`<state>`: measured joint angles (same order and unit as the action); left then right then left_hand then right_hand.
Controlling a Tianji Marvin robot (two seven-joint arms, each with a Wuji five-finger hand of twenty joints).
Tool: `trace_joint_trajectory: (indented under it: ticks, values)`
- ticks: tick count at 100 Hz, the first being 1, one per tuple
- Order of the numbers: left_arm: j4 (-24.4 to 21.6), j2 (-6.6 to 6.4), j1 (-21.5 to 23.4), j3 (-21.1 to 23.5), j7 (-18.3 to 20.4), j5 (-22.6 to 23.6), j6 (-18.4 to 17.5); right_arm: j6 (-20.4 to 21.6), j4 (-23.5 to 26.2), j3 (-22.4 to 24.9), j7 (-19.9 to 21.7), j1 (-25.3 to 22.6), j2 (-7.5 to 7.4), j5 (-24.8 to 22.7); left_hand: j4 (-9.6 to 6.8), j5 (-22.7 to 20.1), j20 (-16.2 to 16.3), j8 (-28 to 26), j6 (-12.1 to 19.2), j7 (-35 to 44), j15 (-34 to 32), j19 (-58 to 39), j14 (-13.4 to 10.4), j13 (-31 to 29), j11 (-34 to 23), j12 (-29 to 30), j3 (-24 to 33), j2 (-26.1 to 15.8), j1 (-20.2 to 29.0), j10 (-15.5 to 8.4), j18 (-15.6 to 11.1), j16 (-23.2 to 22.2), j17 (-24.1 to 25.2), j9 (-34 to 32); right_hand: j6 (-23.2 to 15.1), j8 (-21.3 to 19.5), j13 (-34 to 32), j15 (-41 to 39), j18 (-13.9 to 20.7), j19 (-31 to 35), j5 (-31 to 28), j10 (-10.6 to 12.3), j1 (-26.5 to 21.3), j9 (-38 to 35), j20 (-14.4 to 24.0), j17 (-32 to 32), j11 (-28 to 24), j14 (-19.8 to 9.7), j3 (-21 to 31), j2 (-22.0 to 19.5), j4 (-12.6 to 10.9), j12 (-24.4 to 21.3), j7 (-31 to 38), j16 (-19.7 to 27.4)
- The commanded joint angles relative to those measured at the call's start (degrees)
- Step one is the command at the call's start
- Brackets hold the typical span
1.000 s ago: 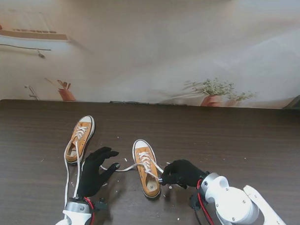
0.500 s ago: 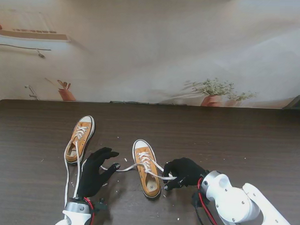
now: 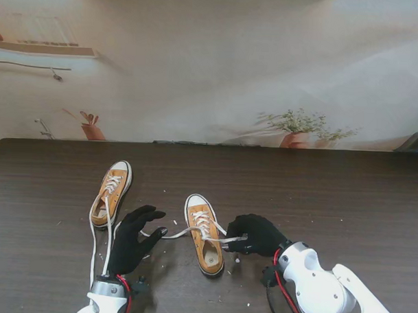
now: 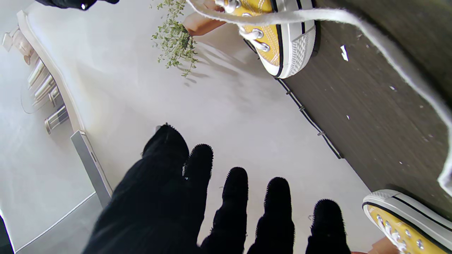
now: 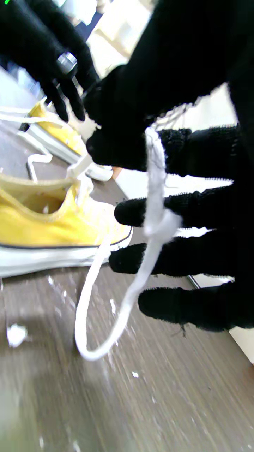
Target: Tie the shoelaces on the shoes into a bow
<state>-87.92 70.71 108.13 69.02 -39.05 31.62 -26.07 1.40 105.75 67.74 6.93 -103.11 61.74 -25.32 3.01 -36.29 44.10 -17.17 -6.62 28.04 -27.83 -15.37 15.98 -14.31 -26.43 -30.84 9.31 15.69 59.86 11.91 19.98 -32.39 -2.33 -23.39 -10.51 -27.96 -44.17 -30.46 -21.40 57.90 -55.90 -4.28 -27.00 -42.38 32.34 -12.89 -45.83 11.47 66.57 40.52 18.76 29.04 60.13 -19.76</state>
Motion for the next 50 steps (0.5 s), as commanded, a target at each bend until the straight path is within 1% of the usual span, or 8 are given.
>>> trace_joint_trajectory:
  ticks: [1,7,12,20,28,32,43,50]
  values:
    - [-0.62,-0.04,0.23,-0.02,1.00,0.04,-0.25,0.93,-0.57,-0.07,-0.01,-0.25,0.51,1.03,-1.19,-1.29,1.17,-0.31,1.95,-0.22,-0.45,1.00,0.37,-0.72,-0.10,0.69,-1.69,-1.48,2.84,0.31,-0.13,1.14,-0.28,-0.26,-1.51,-2.04,1.72,6.28,2.21,-4.88,-0.20,-1.15,-1.13,-1.17,-4.52,2.15,5.39,1.36,0.14,-1.56,-1.16,-7.01,1.69,2.94]
    - [-0.64,-0.02,0.25,-0.06,1.03,-0.07,-0.27,1.81,-1.16,-0.14,-1.20,-0.29,0.93,3.41,-1.21,-1.24,1.22,-0.29,1.93,-0.26,-0.44,1.07,0.38,-0.71,-0.06,0.70,-1.73,-1.48,2.81,0.30,-0.20,1.14,-0.25,-0.20,-0.48,-2.35,-0.31,10.07,3.01,-6.67,-0.36,-2.04,-1.38,-6.09,-7.84,1.13,10.45,2.49,1.10,-1.05,-1.06,-10.38,2.23,4.78]
    - [-0.65,0.00,0.25,-0.10,1.01,-0.14,-0.27,1.64,-1.41,-0.30,-2.19,-0.40,1.45,6.90,-1.23,-1.26,1.26,-0.29,1.86,-0.25,-0.46,1.12,0.39,-0.74,-0.09,0.69,-1.75,-1.49,2.81,0.33,-0.21,1.13,-0.26,-0.27,0.69,-2.34,-3.37,11.76,2.98,-6.21,-0.52,-2.88,-1.83,-11.94,-10.08,-0.34,14.18,2.95,1.87,-0.31,-1.00,-12.36,2.58,5.70]
    - [-0.62,0.03,0.22,-0.16,0.89,-0.12,-0.26,1.18,-1.64,-0.33,-2.64,-0.57,2.20,13.76,-1.24,-1.32,1.34,-0.31,1.84,-0.22,-0.50,1.18,0.50,-0.80,-0.14,0.66,-1.79,-1.45,2.78,0.42,-0.34,1.11,-0.34,-0.40,2.36,-2.41,-7.31,12.85,3.94,-5.15,-0.54,-3.53,-2.73,-20.05,-12.48,-1.03,16.62,2.67,2.40,0.28,-1.05,-13.84,2.97,6.18]
    - [-0.60,0.02,0.20,-0.16,0.91,-0.11,-0.31,-0.61,-1.54,-0.23,-2.73,-0.72,2.76,19.04,-1.26,-1.32,1.33,-0.29,1.78,-0.23,-0.52,1.30,0.49,-0.85,-0.18,0.65,-1.80,-1.48,2.76,0.46,-0.53,1.11,-0.32,-0.52,2.90,-2.80,-13.35,10.87,3.71,-2.62,-0.12,-3.32,-3.08,-29.79,-12.96,-3.16,14.86,2.42,2.40,-0.24,-1.03,-13.94,3.06,5.16]
    - [-0.59,0.03,0.19,-0.16,0.87,-0.09,-0.31,-1.96,-1.31,-0.19,-2.90,-0.83,3.08,21.12,-1.27,-1.38,1.29,-0.30,1.78,-0.20,-0.54,1.40,0.52,-0.88,-0.19,0.65,-1.79,-1.44,2.78,0.44,-0.65,1.11,-0.31,-0.58,3.78,-3.15,-16.35,8.89,3.21,-0.71,0.13,-3.36,-3.52,-33.14,-12.67,-4.30,12.10,2.50,2.27,-0.27,-1.07,-13.12,3.24,3.88]
    - [-0.65,0.04,0.18,-0.12,0.79,-0.05,-0.28,-4.31,-0.91,0.04,-3.22,-0.94,3.56,24.43,-1.24,-1.47,1.08,-0.24,1.57,-0.25,-0.61,1.69,0.51,-1.07,-0.27,0.62,-1.85,-1.54,2.69,0.54,-0.97,1.11,-0.36,-0.83,5.30,-3.20,-23.77,2.88,2.26,3.12,0.60,-2.63,-3.86,-38.61,-11.69,-8.77,3.97,2.64,1.93,-0.43,-1.17,-9.52,3.36,0.06]
    - [-0.72,0.05,0.15,-0.05,0.76,-0.02,-0.38,-5.86,-0.50,0.33,-2.48,-1.01,3.63,27.03,-1.26,-1.51,0.80,-0.18,1.49,-0.32,-0.62,1.97,0.53,-1.19,-0.32,0.61,-1.80,-1.50,2.83,0.65,-1.24,1.15,-0.48,-1.01,6.24,-2.92,-28.32,-1.33,2.71,4.77,0.80,-3.51,-4.11,-40.27,-11.47,-11.46,-0.59,3.10,1.68,-0.38,-1.27,-7.04,3.54,-2.08]
